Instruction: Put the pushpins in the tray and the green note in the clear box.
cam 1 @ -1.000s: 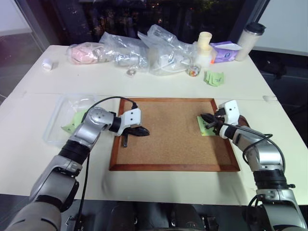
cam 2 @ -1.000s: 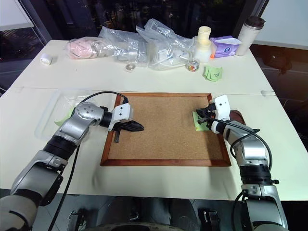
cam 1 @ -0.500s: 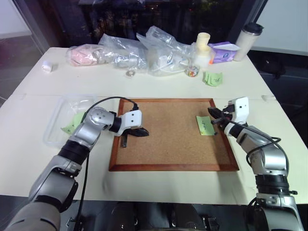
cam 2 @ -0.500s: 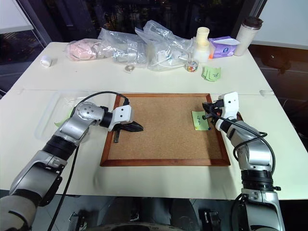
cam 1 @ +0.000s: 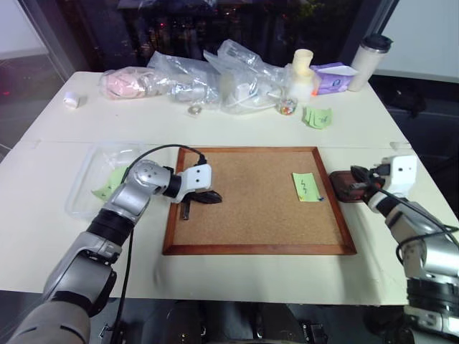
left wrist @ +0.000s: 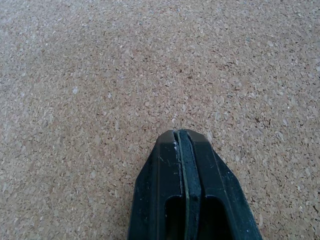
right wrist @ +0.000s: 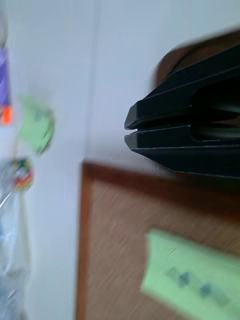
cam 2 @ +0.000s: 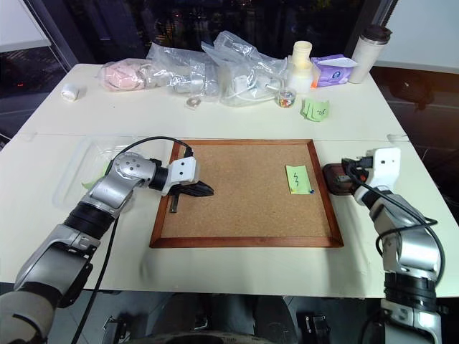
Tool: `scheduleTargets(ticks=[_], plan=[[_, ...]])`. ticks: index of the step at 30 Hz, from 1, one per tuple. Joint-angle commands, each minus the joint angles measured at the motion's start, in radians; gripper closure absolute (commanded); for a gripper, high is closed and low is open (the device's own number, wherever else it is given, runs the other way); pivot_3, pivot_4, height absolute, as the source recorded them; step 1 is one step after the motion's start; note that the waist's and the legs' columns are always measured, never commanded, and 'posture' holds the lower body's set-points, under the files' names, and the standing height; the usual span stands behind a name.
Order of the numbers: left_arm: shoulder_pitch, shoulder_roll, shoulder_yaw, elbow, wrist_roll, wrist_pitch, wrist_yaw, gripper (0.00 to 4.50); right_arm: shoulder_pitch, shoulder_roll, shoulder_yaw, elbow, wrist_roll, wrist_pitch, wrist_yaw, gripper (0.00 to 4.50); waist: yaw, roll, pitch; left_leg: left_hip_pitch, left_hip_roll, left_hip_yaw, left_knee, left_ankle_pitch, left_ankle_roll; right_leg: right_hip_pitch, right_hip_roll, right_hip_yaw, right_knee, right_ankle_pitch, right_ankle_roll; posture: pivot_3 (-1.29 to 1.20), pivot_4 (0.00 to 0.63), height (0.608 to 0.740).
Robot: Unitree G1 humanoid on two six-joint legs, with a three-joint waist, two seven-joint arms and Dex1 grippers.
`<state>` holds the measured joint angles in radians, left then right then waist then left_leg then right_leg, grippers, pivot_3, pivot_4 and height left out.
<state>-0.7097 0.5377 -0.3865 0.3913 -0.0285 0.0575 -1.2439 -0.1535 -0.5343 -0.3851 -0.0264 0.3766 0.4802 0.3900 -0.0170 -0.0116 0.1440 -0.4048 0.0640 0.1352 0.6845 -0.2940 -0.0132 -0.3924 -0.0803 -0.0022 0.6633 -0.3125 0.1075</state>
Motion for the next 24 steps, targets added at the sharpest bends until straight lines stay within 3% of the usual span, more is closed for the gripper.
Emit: scheduleTargets(ticks=[1, 6, 9, 16, 24], plan=[[0.021, 0.009, -0.027, 0.071, 0.075, 0.027, 0.028, 4.50, 0.002, -0.012, -0.019, -0.024, 0.005, -0.006, 0.001, 4.47, 0.000, 0.001, 0.000, 0.000, 0.000, 0.000, 0.000, 0.000, 0.000, 0.000, 0.000, 0.000, 0.000, 0.000, 0.000, 0.00, 0.150, 0.735], [0.011, 0.002, -0.026, 0.083, 0.076, 0.021, 0.031, 4.50, 0.001, -0.009, -0.017, 0.041, -0.015, -0.022, -0.008, 4.47, 0.003, 0.001, -0.001, 0.001, 0.000, 0.000, 0.000, -0.002, 0.004, 0.001, 0.000, 0.000, 0.000, 0.000, 0.000, 0.00, 0.150, 0.735], [0.011, 0.001, -0.025, 0.086, 0.077, 0.018, 0.032, 4.50, -0.001, -0.008, -0.017, 0.056, -0.013, -0.032, -0.002, 3.64, 0.003, 0.001, -0.001, 0.001, 0.000, 0.000, 0.000, -0.002, 0.004, 0.001, 0.000, 0.000, 0.000, 0.000, 0.000, 0.00, 0.150, 0.735], [0.012, 0.001, -0.022, 0.087, 0.076, 0.018, 0.035, 4.50, -0.007, -0.006, -0.035, 0.054, 0.001, -0.045, 0.005, 0.02, 0.003, 0.001, -0.001, 0.001, 0.000, -0.001, 0.000, -0.002, 0.004, 0.002, 0.000, 0.000, 0.000, 0.000, 0.000, 0.00, 0.150, 0.735], [0.018, 0.002, -0.021, 0.084, 0.076, 0.017, 0.037, 4.50, 0.001, -0.001, -0.057, 0.012, 0.058, -0.015, 0.020, 0.02, 0.003, 0.001, -0.001, 0.001, 0.000, -0.001, 0.000, -0.002, 0.004, 0.002, 0.000, 0.000, 0.000, 0.000, 0.000, 0.00, 0.150, 0.735]])
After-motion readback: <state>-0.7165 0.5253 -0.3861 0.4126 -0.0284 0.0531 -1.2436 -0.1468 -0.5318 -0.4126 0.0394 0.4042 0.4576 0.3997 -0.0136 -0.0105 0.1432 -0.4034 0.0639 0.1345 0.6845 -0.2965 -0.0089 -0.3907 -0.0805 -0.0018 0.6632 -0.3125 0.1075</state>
